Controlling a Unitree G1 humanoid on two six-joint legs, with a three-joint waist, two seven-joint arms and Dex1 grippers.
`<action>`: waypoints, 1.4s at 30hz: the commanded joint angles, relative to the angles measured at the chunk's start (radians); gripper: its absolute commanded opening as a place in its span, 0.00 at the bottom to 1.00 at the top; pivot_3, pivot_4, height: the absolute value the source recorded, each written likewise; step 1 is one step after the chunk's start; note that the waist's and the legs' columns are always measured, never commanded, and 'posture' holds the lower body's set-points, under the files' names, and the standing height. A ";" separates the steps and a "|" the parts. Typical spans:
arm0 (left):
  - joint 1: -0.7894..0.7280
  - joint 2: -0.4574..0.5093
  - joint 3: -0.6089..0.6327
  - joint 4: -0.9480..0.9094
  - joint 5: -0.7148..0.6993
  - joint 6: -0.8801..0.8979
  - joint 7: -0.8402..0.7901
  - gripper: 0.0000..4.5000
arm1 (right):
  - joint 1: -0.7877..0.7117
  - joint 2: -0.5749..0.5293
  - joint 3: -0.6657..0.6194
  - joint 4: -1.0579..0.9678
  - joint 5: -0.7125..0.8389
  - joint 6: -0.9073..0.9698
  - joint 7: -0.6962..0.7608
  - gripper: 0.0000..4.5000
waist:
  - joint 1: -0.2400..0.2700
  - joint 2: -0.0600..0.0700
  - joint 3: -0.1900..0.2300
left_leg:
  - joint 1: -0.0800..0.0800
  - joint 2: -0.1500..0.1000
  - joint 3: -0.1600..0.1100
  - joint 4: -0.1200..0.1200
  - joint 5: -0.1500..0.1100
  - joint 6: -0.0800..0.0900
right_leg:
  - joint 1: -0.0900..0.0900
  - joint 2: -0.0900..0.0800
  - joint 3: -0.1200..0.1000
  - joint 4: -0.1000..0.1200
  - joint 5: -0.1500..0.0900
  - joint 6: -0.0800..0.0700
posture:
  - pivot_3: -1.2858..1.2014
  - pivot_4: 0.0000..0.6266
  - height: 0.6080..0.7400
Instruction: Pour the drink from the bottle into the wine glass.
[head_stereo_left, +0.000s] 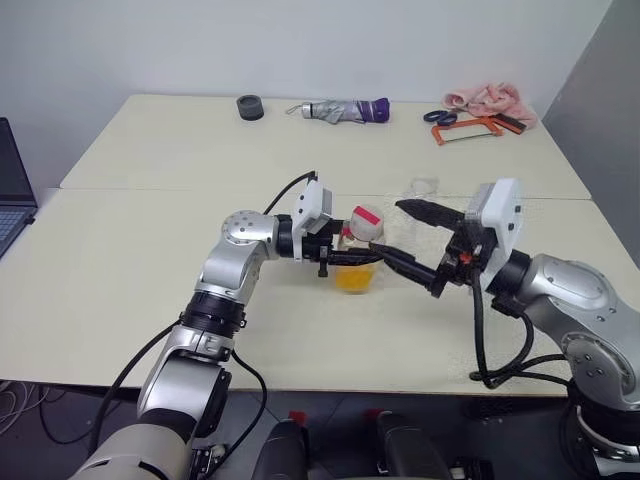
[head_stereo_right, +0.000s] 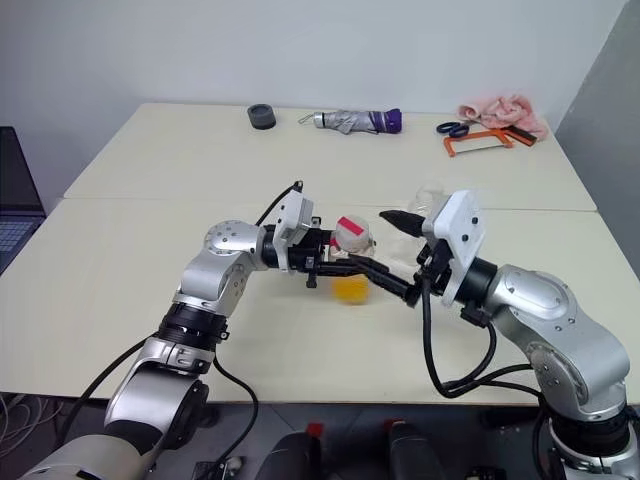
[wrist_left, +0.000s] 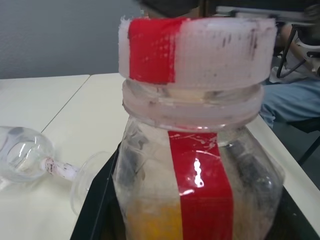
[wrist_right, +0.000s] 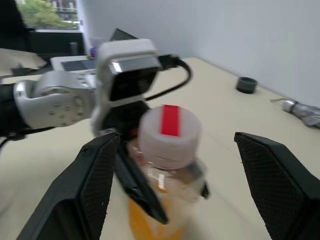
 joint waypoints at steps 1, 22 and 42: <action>-0.018 -0.001 0.013 -0.017 -0.013 -0.018 -0.006 0.38 | -0.058 0.041 0.053 -0.018 -0.041 -0.019 -0.065 0.87 | -0.001 0.000 0.000 | 0.000 0.000 0.000 0.000 0.000 0.000 | 0.000 0.000 0.000 0.000 0.000 0.000 | 0.52 0.24 1.00; -0.020 -0.006 0.014 -0.018 -0.011 -0.017 -0.003 0.38 | -0.072 0.066 0.115 0.085 -0.225 -0.101 -0.096 0.87 | 0.001 0.000 0.000 | 0.000 0.000 0.000 0.000 0.000 0.000 | 0.000 0.000 0.000 0.000 0.000 0.000 | 0.52 0.24 1.00; -0.018 -0.003 0.011 -0.016 -0.012 -0.020 -0.004 0.38 | -0.049 0.065 0.052 0.045 -0.126 -0.044 -0.093 0.87 | 0.001 0.000 0.000 | 0.000 0.000 0.000 0.000 0.000 0.000 | 0.000 0.000 0.000 0.000 0.000 0.000 | 0.52 0.24 1.00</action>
